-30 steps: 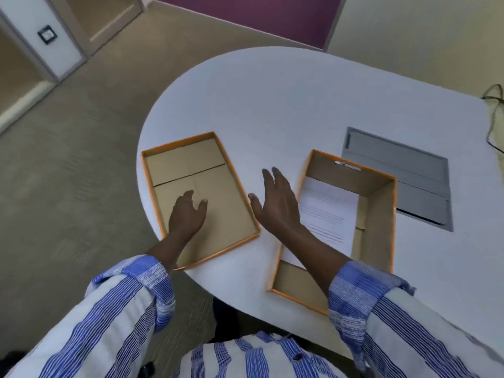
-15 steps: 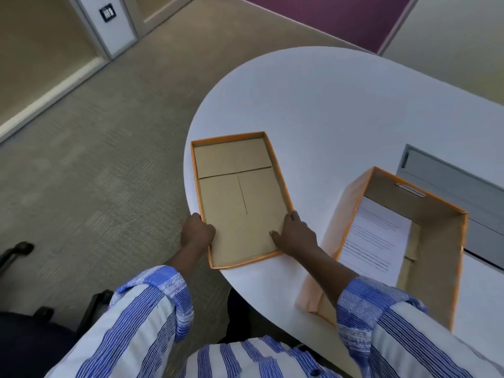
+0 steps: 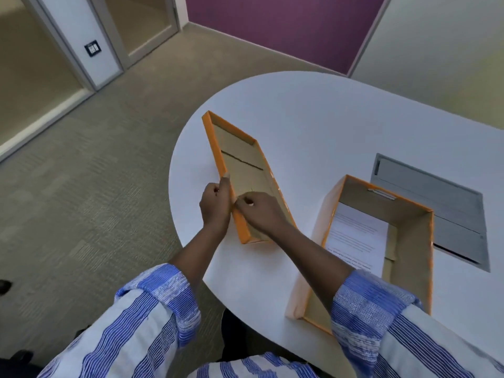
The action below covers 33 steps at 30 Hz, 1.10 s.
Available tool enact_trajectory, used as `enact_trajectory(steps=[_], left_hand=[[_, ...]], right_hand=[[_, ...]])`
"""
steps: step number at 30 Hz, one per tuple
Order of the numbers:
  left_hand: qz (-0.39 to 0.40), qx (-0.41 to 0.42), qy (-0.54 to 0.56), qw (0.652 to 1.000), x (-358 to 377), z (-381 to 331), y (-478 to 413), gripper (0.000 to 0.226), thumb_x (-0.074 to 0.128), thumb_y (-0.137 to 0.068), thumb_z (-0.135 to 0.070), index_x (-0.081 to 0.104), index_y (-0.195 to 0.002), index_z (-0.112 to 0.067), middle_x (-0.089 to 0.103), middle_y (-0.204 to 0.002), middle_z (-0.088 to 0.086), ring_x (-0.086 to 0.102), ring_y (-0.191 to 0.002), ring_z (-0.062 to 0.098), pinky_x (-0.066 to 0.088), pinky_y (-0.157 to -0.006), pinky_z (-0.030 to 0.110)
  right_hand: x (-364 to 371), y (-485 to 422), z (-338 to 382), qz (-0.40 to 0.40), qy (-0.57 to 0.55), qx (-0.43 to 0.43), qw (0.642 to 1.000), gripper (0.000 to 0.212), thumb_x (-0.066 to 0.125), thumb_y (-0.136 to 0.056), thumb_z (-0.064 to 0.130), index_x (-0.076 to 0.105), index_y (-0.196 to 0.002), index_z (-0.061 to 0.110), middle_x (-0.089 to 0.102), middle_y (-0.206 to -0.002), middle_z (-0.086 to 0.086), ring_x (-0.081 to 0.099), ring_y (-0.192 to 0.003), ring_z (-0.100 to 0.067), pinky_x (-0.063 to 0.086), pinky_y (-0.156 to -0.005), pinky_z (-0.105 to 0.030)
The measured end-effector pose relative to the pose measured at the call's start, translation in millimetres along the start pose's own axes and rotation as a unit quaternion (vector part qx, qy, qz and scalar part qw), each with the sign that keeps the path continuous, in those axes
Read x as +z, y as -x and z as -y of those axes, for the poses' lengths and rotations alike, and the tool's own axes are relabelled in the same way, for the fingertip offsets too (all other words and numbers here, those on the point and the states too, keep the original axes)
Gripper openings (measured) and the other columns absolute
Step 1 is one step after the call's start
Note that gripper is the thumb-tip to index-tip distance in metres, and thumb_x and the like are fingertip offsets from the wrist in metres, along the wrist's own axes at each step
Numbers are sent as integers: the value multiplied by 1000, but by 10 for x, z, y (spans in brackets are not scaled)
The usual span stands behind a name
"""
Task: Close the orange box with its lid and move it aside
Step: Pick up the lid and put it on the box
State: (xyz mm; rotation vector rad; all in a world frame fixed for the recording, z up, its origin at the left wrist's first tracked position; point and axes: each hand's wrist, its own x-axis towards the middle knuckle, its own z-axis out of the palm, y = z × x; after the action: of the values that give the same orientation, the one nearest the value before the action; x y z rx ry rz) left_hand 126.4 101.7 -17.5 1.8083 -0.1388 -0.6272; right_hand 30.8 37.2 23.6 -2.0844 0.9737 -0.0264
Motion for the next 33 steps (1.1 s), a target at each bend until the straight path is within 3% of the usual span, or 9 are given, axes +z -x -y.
enact_trajectory(steps=[5, 9, 12, 15, 18, 21, 24, 28, 33], left_hand=[[82, 12, 62, 995, 358, -337, 252, 63, 31, -99, -66, 67, -113, -16, 73, -93, 9, 70, -78, 23, 54, -66, 39], [115, 42, 36, 992, 517, -358, 382, 56, 33, -99, -64, 65, -113, -20, 71, -100, 7, 68, -81, 21, 49, -67, 35], [103, 35, -7, 994, 609, -270, 428, 46, 35, -99, -63, 62, -106, -26, 67, -107, 2, 67, -102, 26, 53, -81, 39], [55, 3, -58, 997, 651, -157, 465, 67, 34, -98, -66, 54, -137, -15, 58, -141, 11, 56, -127, 32, 47, -106, 48], [35, -61, -55, 996, 685, -24, 526, 83, 35, -95, -71, 38, -153, -11, 43, -157, 16, 45, -140, 38, 39, -113, 51], [67, -121, -32, 990, 766, 29, 608, 84, 34, -92, -76, 47, -144, -11, 49, -151, 18, 52, -132, 41, 43, -110, 58], [126, -118, 30, 985, 904, -58, 724, 61, 35, -95, -73, 57, -108, -18, 65, -121, 11, 64, -102, 32, 54, -89, 49], [136, -79, -22, 987, 1166, -200, 925, 57, 32, -95, -75, 59, -94, -25, 68, -98, 3, 67, -90, 27, 55, -84, 44], [105, 46, -168, 979, 1478, -228, 1221, 69, 34, -99, -66, 66, -112, -6, 71, -110, 15, 66, -97, 32, 55, -87, 45]], right_hand=[[-394, 75, -61, -118, -8, 20, 993, 18, 58, -95, 30, 65, -103, 15, 64, -92, 2, 58, -80, -17, 41, -63, -28], [-748, 214, -215, -156, -77, 11, 985, 21, 55, -96, 31, 64, -105, 14, 64, -93, 4, 58, -81, -15, 38, -60, -21], [-1009, 386, -291, -168, -153, 17, 974, 19, 57, -95, 33, 66, -97, 16, 66, -87, 4, 64, -81, -18, 48, -66, -32], [-1257, 613, -355, -168, -255, 29, 952, 17, 59, -94, 33, 67, -92, 17, 71, -89, -9, 70, -82, -31, 57, -70, -43], [-1526, 878, -479, -174, -322, 29, 930, 16, 61, -94, 34, 70, -95, 21, 76, -88, -5, 72, -75, -23, 59, -65, -37], [-1765, 1147, -687, -166, -417, 28, 893, 16, 63, -95, 32, 72, -98, 20, 78, -84, 1, 72, -70, -14, 57, -60, -29], [-1933, 1416, -971, -165, -507, 43, 845, 13, 66, -94, 29, 73, -99, 19, 78, -87, -1, 74, -75, -16, 59, -64, -31], [-2004, 1784, -1402, -183, -556, 57, 809, 12, 65, -94, 24, 76, -96, 18, 78, -88, -4, 75, -76, -18, 60, -62, -32], [-1985, 2195, -1844, -291, -395, 116, 864, 27, 49, -93, 31, 75, -101, 33, 76, -95, 3, 71, -79, -14, 55, -68, -32]])
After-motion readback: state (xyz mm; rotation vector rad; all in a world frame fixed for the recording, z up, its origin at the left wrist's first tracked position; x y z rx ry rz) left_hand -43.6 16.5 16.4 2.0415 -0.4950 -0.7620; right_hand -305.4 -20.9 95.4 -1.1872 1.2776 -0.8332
